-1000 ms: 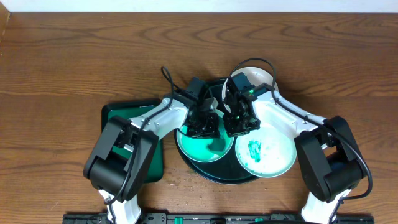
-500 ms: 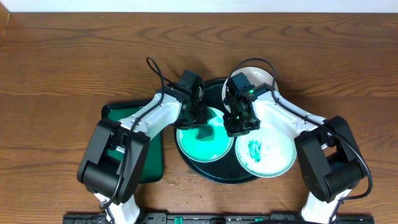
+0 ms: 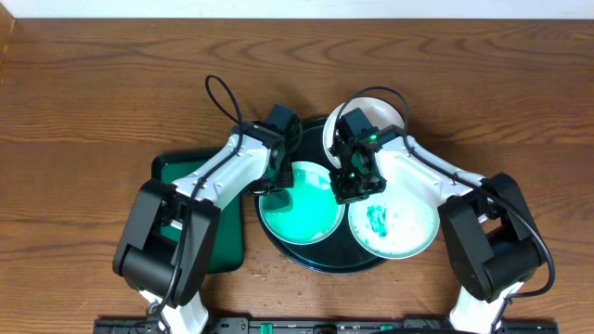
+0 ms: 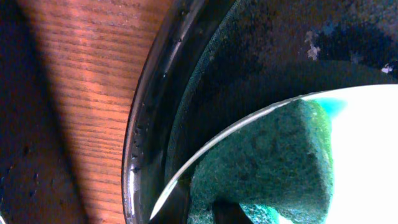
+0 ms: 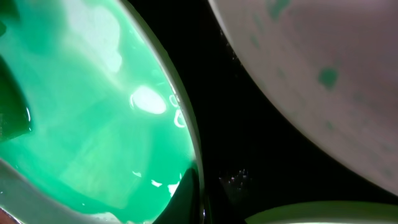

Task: Clean dirty plates on tray and stack at the side
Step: 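Scrub the pale green plate with the sponge while the right gripper holds it, then return the sponge with the left gripper to the green tray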

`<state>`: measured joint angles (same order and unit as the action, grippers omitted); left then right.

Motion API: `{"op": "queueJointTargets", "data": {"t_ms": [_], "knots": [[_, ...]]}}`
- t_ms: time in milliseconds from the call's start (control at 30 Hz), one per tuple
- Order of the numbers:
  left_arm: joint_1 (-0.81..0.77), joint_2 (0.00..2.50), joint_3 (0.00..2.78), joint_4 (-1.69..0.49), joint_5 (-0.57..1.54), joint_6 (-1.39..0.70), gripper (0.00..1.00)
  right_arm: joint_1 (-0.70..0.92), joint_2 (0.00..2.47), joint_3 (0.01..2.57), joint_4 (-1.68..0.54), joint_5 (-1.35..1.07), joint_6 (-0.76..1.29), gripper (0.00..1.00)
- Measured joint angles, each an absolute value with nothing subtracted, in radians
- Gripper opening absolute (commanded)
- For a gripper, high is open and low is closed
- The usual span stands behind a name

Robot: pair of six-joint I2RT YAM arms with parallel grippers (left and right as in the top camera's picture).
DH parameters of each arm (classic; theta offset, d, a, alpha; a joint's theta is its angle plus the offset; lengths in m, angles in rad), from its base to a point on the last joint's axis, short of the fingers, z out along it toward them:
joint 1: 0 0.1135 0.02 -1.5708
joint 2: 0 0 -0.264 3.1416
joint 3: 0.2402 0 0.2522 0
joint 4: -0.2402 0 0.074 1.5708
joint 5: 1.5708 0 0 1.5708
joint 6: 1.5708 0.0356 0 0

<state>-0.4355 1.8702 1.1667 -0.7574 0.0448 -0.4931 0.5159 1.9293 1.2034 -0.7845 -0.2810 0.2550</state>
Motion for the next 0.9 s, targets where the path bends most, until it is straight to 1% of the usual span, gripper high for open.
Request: {"op": "queueJointTargets", "data": {"t_ms": [367, 533, 767, 900], "knots": [[-0.410, 1.857, 1.163, -0.765, 0.115, -0.410, 0.07, 0.516, 1.929, 1.203, -0.786, -0.284, 0.253, 0.01], [-0.415, 1.808, 1.142, -0.811, 0.132, -0.391, 0.07, 0.516, 1.929, 1.203, -0.796, -0.284, 0.252, 0.01], [-0.407, 1.584, 1.141, -0.868, 0.105, -0.392, 0.07, 0.516, 1.930, 1.203, -0.800, -0.284, 0.252, 0.01], [-0.394, 1.468, 1.142, -0.929, 0.027, -0.421, 0.07, 0.516, 1.930, 1.203, -0.800, -0.284, 0.252, 0.01]]}}
